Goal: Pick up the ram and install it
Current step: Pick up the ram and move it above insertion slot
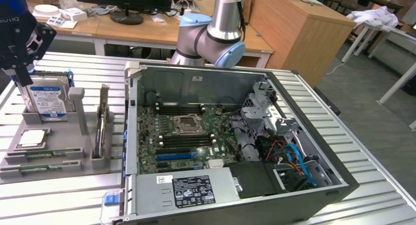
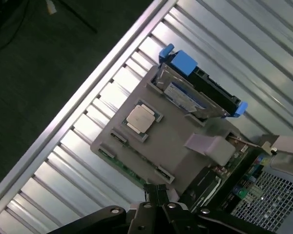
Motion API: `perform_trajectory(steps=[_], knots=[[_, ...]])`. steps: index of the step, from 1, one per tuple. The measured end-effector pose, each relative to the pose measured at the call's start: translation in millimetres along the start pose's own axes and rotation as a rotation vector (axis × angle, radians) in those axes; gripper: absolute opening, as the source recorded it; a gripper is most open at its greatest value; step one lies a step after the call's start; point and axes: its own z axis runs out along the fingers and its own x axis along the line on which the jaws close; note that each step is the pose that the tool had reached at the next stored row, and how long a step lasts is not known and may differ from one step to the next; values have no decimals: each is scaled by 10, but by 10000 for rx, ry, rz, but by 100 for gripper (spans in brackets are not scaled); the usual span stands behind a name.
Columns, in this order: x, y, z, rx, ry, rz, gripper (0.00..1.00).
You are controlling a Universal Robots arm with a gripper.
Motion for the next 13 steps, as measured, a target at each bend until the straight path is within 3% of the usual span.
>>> perform_trajectory(steps=[13], knots=[[0,0,0,-56,98,-2364,11]])
